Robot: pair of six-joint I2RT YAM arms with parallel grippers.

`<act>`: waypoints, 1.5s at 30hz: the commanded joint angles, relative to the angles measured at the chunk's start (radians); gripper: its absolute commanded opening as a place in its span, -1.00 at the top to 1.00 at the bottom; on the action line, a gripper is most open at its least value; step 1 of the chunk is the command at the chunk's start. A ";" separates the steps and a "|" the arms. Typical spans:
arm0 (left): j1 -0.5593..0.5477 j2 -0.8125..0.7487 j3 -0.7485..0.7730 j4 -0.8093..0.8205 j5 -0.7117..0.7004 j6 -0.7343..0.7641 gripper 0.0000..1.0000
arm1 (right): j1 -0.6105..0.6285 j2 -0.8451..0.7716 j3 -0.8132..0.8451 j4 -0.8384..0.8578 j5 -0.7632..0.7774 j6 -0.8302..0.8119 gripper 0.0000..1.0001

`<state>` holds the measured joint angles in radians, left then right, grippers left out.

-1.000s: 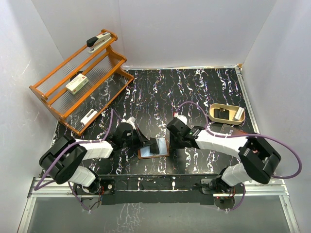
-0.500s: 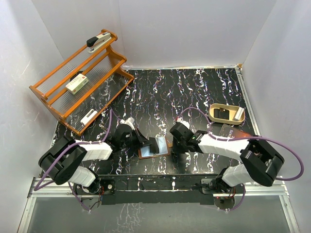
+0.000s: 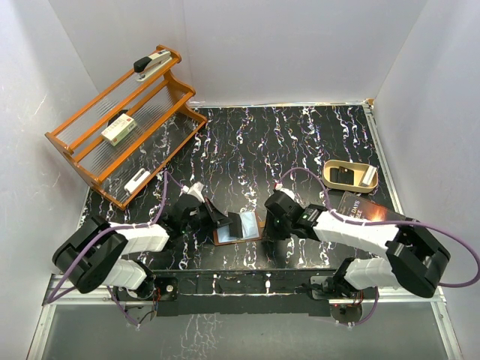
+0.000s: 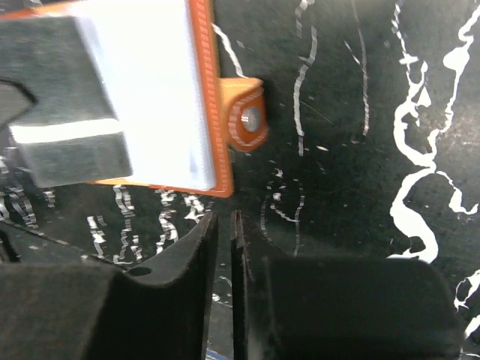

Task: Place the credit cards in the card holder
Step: Insert the credit card into the card holder.

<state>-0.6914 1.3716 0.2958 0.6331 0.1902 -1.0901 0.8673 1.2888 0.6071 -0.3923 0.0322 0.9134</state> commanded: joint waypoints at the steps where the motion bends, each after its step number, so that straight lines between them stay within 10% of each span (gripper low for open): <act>1: -0.005 -0.047 0.001 -0.017 -0.030 0.014 1.00 | 0.004 -0.082 0.116 -0.025 0.039 0.007 0.66; 16: -0.005 0.013 -0.006 0.045 -0.020 -0.007 1.00 | 0.005 0.137 0.229 0.018 0.078 -0.070 0.47; 45: -0.005 0.084 -0.079 0.182 -0.044 0.000 1.00 | 0.034 0.174 0.033 0.089 0.063 -0.024 0.95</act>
<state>-0.6914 1.4353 0.2398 0.7910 0.1829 -1.1275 0.8803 1.4422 0.6830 -0.2802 0.0879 0.8921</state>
